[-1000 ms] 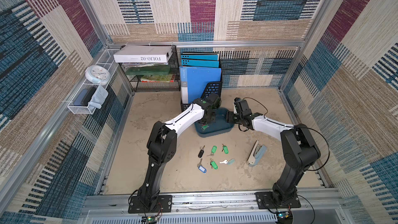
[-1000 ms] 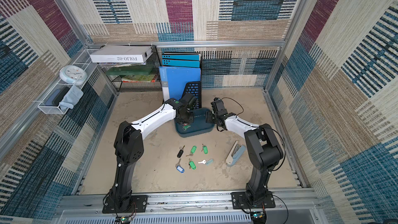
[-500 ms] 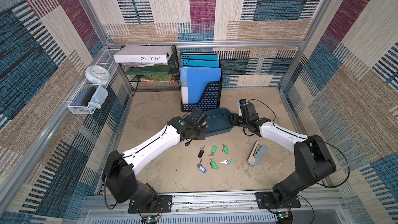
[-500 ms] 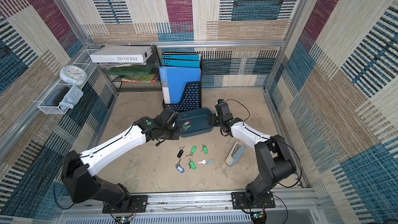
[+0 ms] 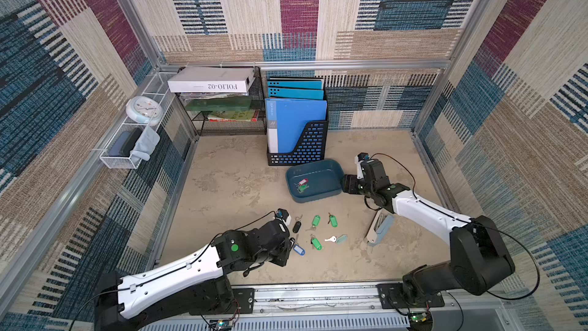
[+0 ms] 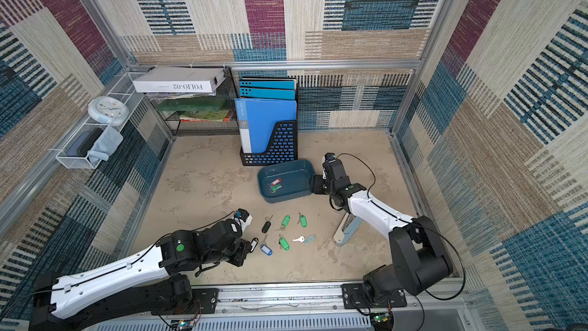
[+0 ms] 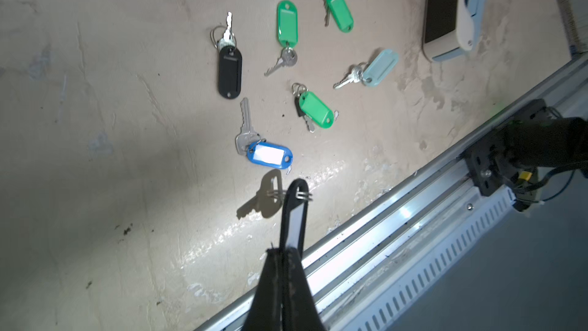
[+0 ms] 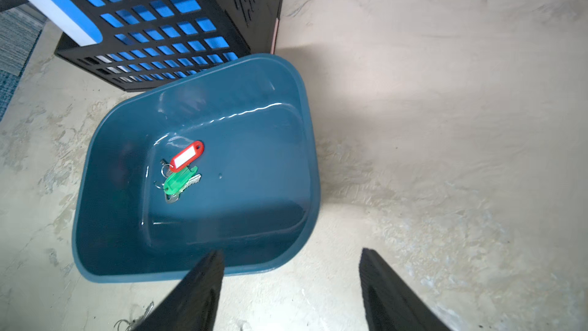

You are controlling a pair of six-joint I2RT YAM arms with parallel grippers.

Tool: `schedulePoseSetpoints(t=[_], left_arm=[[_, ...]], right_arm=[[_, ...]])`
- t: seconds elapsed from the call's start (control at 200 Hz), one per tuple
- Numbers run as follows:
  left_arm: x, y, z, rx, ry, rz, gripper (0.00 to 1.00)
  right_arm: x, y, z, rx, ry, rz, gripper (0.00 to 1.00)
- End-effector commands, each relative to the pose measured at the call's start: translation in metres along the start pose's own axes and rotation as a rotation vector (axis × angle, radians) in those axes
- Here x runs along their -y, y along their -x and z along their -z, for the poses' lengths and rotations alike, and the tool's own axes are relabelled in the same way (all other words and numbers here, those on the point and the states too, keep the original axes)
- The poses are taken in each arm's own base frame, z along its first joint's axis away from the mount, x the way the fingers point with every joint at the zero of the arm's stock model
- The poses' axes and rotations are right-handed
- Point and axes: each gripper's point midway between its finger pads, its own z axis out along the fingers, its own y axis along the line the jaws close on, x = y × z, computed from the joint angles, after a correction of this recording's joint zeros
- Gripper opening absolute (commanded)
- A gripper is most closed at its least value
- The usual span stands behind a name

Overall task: Take the keys out of the storage box
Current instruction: Place the key at the center of the board.

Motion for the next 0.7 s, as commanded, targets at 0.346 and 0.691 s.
schedulePoseSetpoints(t=[0.346, 0.691], left_arm=[[0.014, -0.038, -0.044, -0.087, 0.027, 0.003, 0.05], [0.015, -0.059, -0.063, -0.148, 0.047, -0.001, 0.05]], right_arm=[[-0.005, -0.005, 0.004, 0.011, -0.001, 0.005, 0.74], [-0.003, -0.008, 0.005, 0.018, -0.005, 0.007, 0.75]])
